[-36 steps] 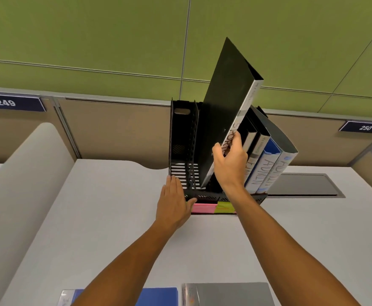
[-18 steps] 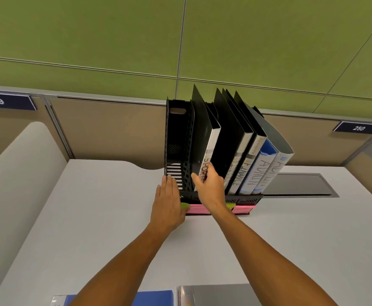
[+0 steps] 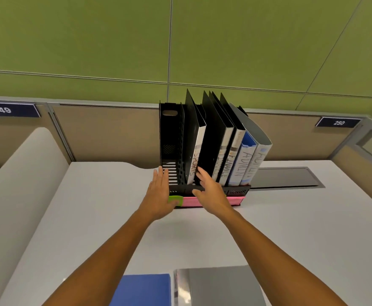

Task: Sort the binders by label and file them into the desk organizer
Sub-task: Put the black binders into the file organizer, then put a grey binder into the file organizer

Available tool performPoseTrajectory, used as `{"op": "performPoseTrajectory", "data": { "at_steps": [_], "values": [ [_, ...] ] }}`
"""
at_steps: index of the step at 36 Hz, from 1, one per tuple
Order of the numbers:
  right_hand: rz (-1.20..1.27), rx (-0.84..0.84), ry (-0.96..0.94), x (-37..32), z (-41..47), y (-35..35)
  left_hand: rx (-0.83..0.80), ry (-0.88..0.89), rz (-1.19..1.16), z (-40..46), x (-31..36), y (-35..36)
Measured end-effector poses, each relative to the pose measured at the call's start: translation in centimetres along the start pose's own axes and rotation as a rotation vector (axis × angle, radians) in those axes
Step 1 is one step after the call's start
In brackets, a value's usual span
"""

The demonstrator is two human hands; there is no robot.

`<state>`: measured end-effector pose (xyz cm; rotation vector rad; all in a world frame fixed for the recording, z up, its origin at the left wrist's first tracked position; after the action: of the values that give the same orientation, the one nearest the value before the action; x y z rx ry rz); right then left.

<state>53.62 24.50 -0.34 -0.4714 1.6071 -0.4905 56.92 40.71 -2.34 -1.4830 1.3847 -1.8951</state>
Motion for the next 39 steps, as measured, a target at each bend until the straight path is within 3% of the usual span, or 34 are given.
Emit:
{"op": "performPoseTrajectory", "data": {
  "at_steps": [4, 18, 25, 39],
  "values": [
    [0.056, -0.032, 0.03, 0.9, -3.2, -1.0, 0.048, -0.02, -0.153, -3.5, 1.2, 0.0],
    [0.093, -0.076, 0.111, 7.7, -17.8, -0.5, 0.026, -0.448, -0.645, -22.1, 1.8, 10.4],
    [0.043, -0.185, 0.165, 11.6, -25.1, 1.7, -0.028, -0.568, -0.633, -27.8, 2.8, 14.3],
    [-0.379, -0.27, 0.232, 18.3, -33.8, 4.5, 0.031, -0.643, -0.641, -30.7, 7.4, 17.6]
  ]
}}
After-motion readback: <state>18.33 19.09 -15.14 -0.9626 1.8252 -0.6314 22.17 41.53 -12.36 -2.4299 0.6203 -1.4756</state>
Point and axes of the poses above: each hand's wrist, its own z-axis towards the middle knuckle, its own y-axis out of the palm, x = y × z, the point moved 9 cm from there along z, towards the middle knuckle, and after that the axes turned 5 degrees about -x, right-handed, at the moved point
